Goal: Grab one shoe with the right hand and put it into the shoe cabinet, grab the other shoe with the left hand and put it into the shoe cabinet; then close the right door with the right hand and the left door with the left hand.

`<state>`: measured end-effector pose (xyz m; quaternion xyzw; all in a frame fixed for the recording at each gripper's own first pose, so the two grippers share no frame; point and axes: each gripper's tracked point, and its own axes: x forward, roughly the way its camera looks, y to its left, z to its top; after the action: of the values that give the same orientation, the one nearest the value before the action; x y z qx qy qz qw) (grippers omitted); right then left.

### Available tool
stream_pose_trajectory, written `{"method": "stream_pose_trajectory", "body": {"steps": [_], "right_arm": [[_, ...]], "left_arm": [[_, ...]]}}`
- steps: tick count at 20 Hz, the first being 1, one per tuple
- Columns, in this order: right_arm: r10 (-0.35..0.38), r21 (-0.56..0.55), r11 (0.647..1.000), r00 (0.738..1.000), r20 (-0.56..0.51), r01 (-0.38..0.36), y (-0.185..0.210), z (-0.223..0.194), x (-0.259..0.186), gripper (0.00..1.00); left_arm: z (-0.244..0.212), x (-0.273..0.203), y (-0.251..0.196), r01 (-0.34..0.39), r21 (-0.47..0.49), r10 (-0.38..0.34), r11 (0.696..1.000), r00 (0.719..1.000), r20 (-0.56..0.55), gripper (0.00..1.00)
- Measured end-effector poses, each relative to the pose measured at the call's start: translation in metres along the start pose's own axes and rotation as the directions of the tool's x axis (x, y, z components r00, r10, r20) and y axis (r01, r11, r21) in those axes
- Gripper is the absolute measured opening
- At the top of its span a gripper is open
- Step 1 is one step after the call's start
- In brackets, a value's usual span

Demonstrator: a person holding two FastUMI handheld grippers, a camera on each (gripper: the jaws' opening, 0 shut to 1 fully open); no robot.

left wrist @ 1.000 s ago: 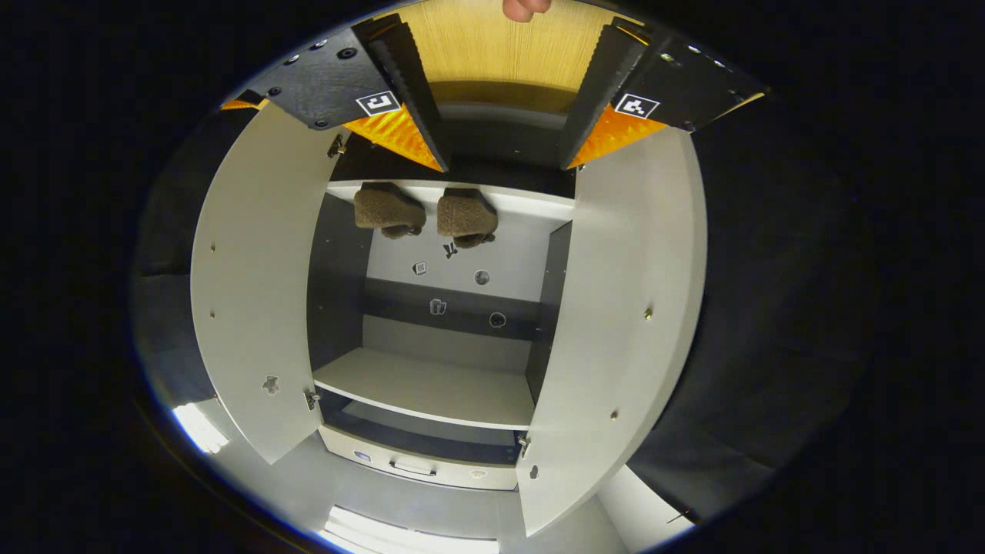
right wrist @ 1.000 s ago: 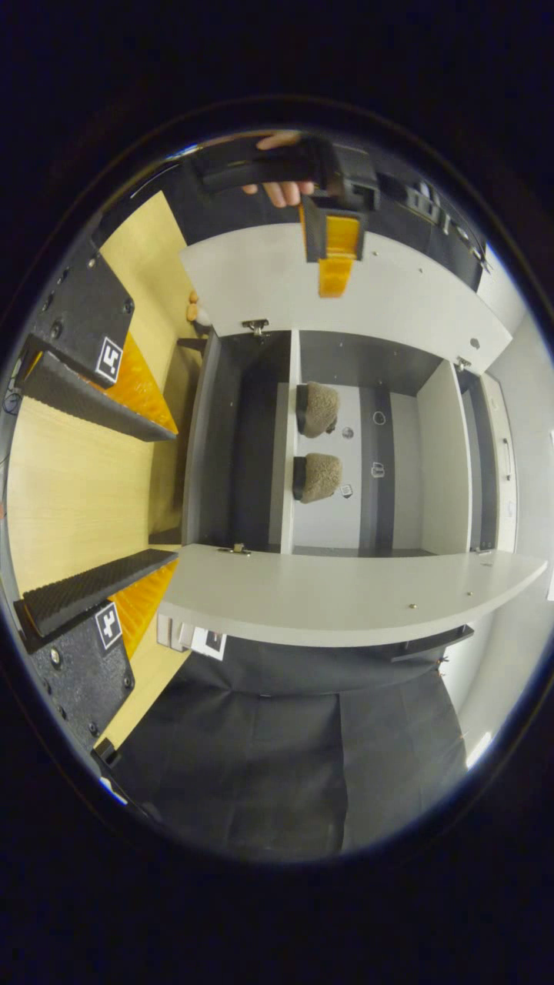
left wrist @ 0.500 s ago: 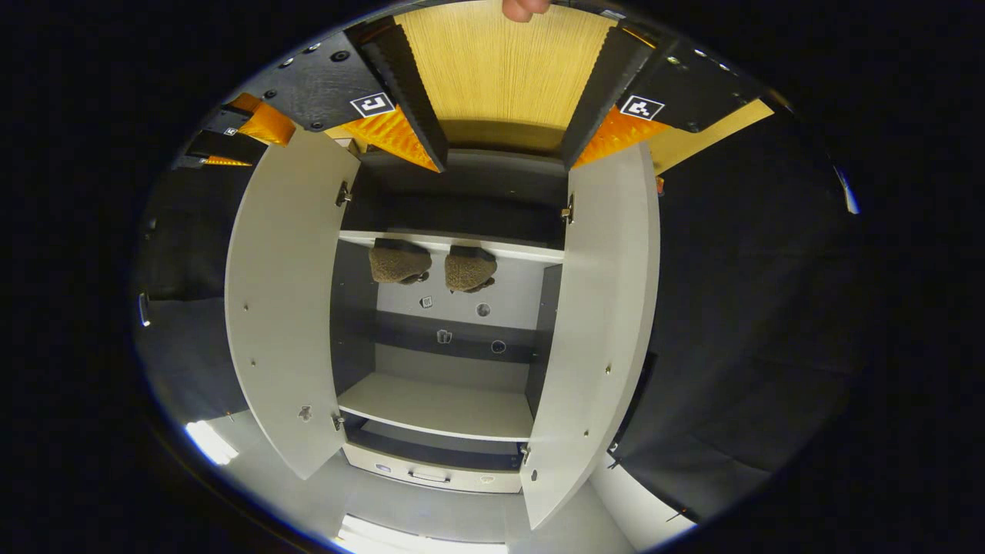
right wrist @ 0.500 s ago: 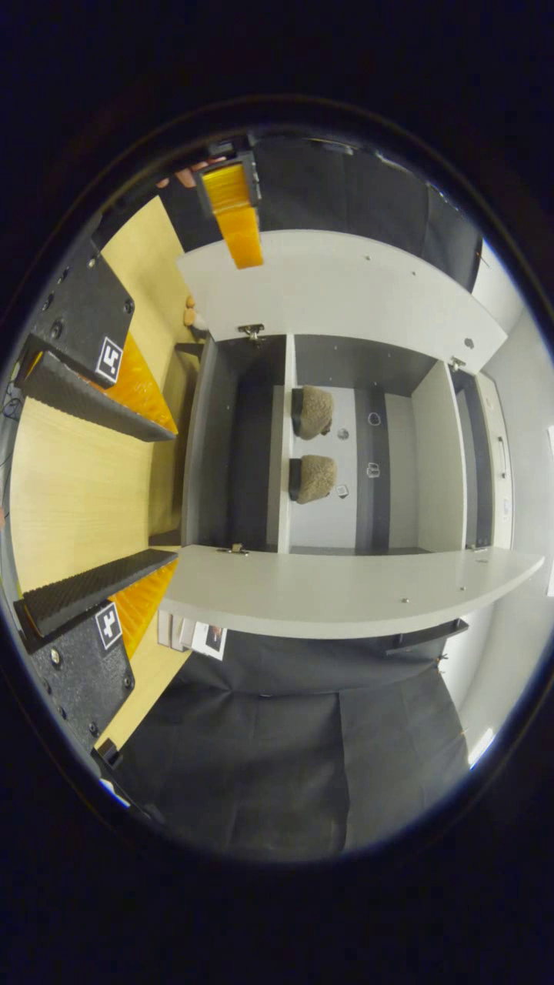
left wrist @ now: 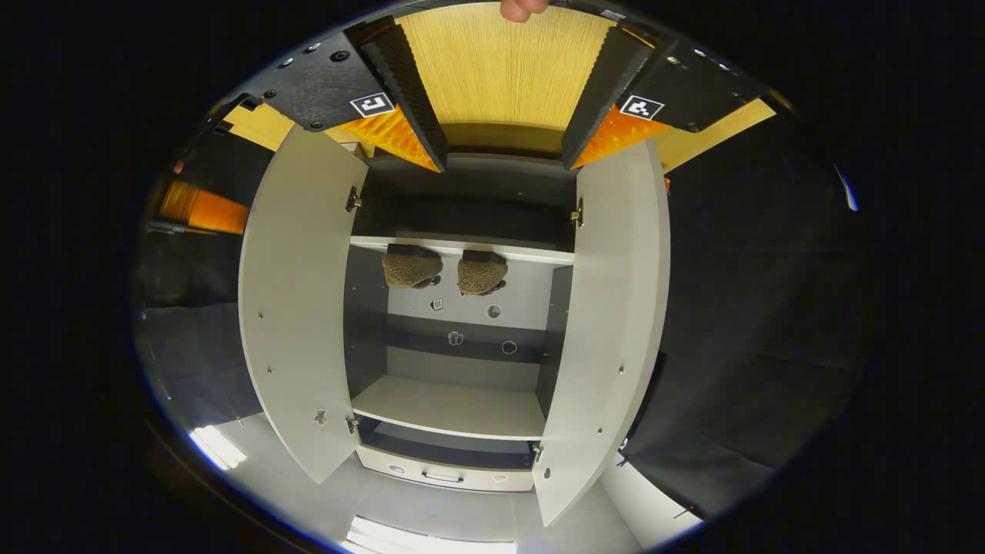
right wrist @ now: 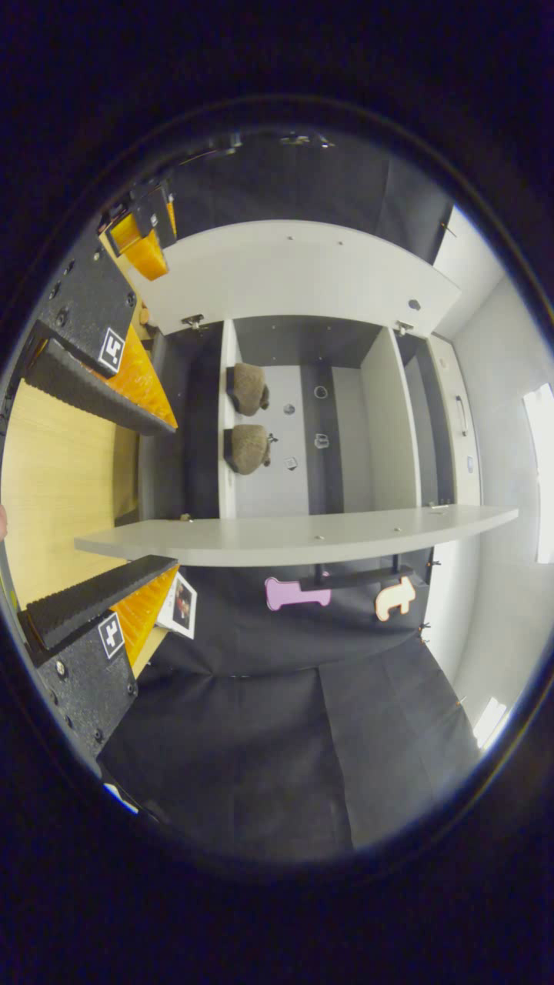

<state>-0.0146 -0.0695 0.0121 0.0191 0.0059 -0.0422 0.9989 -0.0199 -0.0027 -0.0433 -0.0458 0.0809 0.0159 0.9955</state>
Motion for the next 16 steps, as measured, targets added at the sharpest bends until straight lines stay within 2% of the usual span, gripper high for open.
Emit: {"method": "stream_pose_trajectory", "body": {"steps": [5,9,12,16], "right_arm": [[-0.063,-0.006,0.998,0.991,0.116,0.064,-0.061,0.086,0.013,0.98],[-0.127,-0.031,0.990,0.976,0.176,0.135,-0.110,0.139,0.036,0.98],[-0.111,-0.030,0.993,0.979,0.172,0.117,-0.119,0.165,0.058,0.97],[-0.131,-0.052,0.989,0.976,0.175,0.142,-0.138,0.183,0.087,0.98]], "left_arm": [[0.001,0.001,-0.008,0.016,0.024,-0.016,1.000,1.000,0.012,0.90],[0.000,0.002,-0.012,0.027,0.037,-0.027,0.999,1.000,0.007,0.90],[0.002,0.004,-0.010,0.016,0.041,-0.017,0.999,1.000,0.010,0.90],[0.003,0.006,-0.009,0.006,0.035,-0.006,0.999,1.000,0.012,0.90]]}}
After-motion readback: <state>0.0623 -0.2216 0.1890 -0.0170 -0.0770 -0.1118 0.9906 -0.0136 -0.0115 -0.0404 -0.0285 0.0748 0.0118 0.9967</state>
